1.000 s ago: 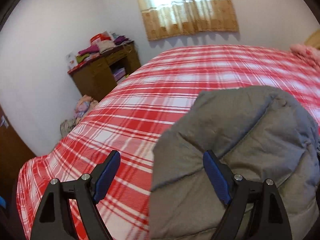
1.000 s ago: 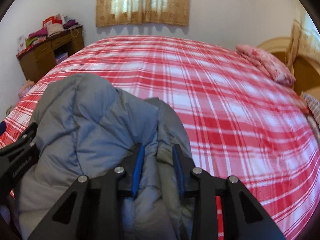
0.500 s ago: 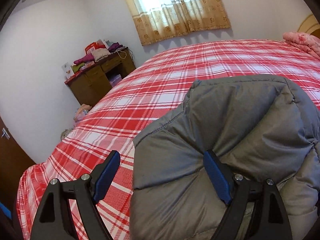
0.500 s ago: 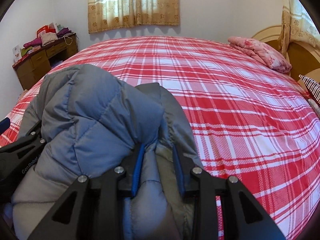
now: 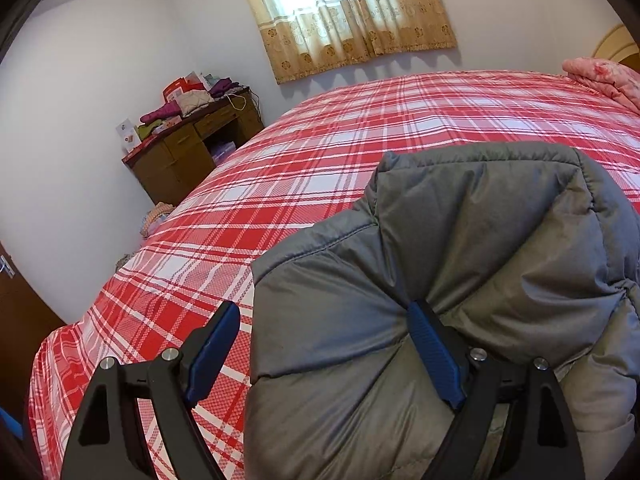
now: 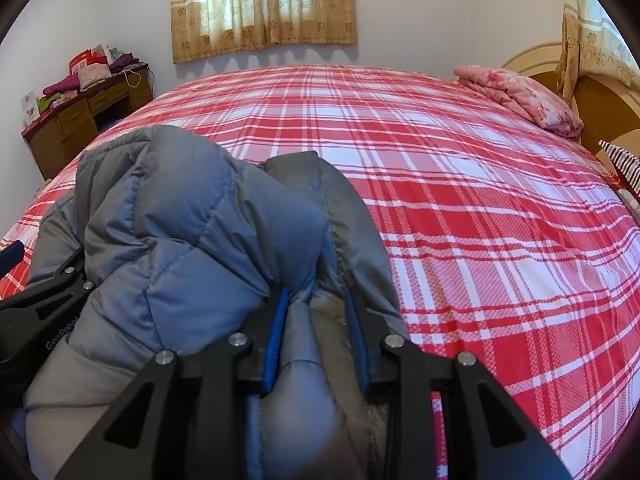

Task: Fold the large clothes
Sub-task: 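Hold the folded jacket bundle still with both grippers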

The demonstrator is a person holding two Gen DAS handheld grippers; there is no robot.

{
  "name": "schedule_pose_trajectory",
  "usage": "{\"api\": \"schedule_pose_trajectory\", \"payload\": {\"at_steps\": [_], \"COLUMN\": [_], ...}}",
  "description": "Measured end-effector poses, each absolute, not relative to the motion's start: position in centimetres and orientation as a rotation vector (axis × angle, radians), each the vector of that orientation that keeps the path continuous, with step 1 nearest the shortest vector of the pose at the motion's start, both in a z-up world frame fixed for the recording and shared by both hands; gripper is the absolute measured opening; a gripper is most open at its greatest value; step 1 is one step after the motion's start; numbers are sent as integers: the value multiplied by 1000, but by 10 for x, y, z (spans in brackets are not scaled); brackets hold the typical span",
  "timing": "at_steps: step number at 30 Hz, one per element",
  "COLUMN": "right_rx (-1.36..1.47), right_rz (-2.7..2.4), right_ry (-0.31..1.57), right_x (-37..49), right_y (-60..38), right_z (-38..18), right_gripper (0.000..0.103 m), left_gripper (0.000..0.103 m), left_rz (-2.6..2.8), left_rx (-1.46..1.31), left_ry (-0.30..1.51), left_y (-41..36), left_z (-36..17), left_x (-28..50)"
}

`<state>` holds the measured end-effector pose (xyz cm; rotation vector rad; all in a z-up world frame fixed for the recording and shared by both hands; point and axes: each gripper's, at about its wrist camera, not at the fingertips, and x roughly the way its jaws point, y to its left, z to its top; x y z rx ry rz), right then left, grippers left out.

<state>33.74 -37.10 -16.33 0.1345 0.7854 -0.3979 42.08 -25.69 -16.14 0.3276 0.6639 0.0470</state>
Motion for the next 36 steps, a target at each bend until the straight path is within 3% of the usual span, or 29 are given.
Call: {"api": "schedule_pose_trajectory", "payload": {"at_steps": [36], "right_rx": [146], "right_rz": [-401], "right_ry": [801], "right_x": [340], "right_y": [-373], "right_z": [-172], "right_gripper": [33], "left_gripper": [87], "left_rz": [58], "left_rx": [363], "left_ry": [668], "left_y": [-261], "left_z": [-167], "left_x": [422]}}
